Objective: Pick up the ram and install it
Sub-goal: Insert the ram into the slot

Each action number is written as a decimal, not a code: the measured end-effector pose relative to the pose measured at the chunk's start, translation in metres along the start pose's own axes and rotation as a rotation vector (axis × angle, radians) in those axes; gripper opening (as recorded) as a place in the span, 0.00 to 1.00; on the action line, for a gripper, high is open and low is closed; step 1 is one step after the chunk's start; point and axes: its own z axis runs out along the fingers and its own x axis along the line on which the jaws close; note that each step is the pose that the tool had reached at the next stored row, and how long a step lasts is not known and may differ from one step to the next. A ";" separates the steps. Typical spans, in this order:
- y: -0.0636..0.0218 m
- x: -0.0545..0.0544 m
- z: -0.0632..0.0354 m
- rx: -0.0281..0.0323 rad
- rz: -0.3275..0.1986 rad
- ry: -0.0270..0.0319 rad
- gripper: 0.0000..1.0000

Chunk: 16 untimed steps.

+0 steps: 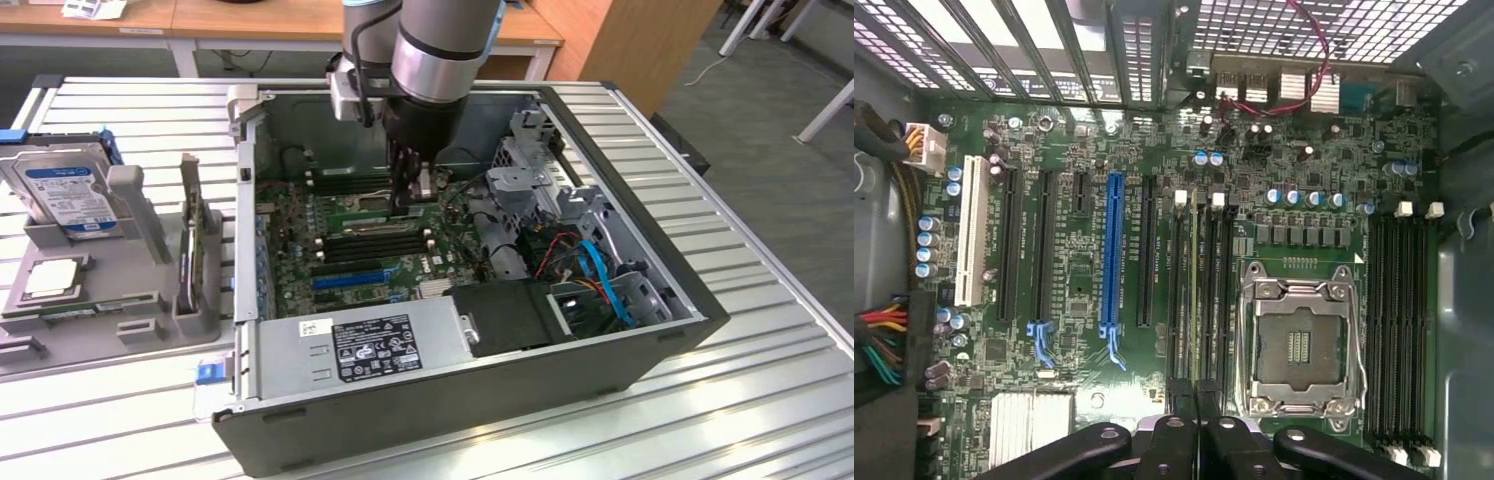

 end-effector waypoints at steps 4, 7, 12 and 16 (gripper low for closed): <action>-0.0002 0.000 0.0035 0.0001 0.000 -0.0001 0.11; -0.0004 0.000 0.0061 0.0000 0.000 0.0000 0.11; -0.0006 0.000 0.0102 0.0001 0.000 -0.0001 0.11; -0.0007 0.001 0.0122 0.0000 0.000 0.0000 0.11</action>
